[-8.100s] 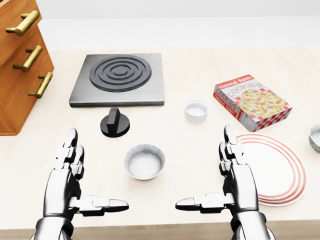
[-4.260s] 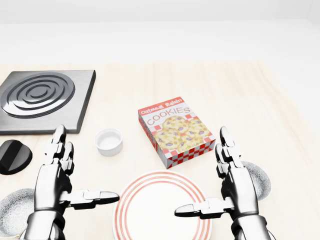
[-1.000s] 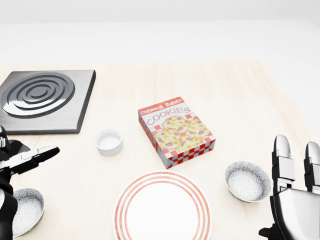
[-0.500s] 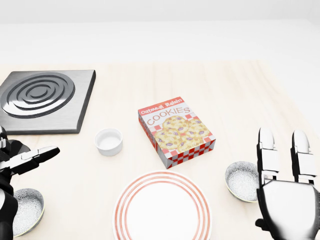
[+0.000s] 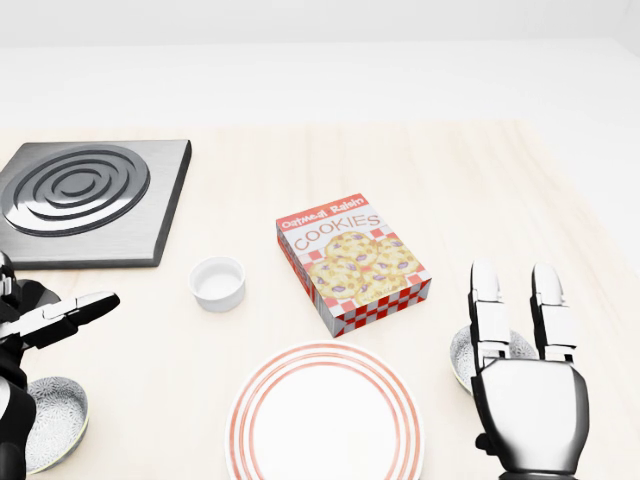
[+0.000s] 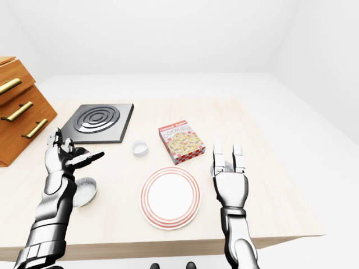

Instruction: Pick the akita bowl next to the plate and place it on the plate.

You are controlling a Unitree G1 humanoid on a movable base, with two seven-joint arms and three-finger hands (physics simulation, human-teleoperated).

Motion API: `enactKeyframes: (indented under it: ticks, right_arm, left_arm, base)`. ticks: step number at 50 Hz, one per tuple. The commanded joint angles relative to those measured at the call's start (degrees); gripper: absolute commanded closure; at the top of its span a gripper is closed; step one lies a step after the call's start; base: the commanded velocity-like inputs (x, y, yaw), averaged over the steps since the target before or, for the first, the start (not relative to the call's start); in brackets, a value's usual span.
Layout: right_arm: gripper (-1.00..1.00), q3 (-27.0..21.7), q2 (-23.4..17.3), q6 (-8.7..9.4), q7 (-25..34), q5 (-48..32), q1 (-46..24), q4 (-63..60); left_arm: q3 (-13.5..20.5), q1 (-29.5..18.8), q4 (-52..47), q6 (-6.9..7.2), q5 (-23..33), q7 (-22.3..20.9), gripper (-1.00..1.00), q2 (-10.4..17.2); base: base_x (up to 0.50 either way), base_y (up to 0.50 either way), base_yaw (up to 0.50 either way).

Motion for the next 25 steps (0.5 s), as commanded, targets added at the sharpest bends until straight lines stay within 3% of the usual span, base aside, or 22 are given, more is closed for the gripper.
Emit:
enactKeyframes:
  ticks: [1, 4, 5, 8, 13, 25]
  right_arm:
    - [-1.00, 1.2, -0.8, 1.14, -2.9, -0.6, -1.7, 4.5]
    - [-1.00, 1.4, -1.2, 2.07, -4.1, -2.0, -2.2, 5.7]
    - [-1.00, 1.2, -1.3, 1.79, -4.1, -1.4, -2.4, 6.1]
    - [-1.00, 0.9, -1.5, 2.14, -4.3, -1.6, -2.5, 6.2]
    - [-1.00, 1.0, -1.9, 3.26, -4.6, -3.8, -2.6, 6.8]
    - [-1.00, 1.3, -1.9, 3.26, -4.6, -6.8, -2.3, 5.9]
  left_arm:
    - [0.0, 0.2, -0.4, 0.23, 0.0, 0.1, -1.00, 0.0]
    - [0.0, 0.3, -0.9, 0.58, 0.0, 0.2, -1.00, -0.1]
    - [0.1, 0.0, 0.4, -0.37, 0.1, -0.1, -1.00, 0.0]
    - [0.0, 0.0, 0.5, -0.56, 0.0, -0.2, -1.00, 0.0]
    - [0.0, 0.1, 0.0, -0.18, 0.0, 0.0, -1.00, 0.0]
    - [0.0, 0.1, 0.1, -0.29, 0.1, -0.1, -1.00, -0.1]
  base:
    - [0.00, 0.00, 0.00]
    - [0.00, 0.00, 0.00]
    - [0.00, 0.00, 0.00]
    - [0.00, 0.00, 0.00]
    - [0.00, 0.00, 0.00]
    - [0.00, 0.00, 0.00]
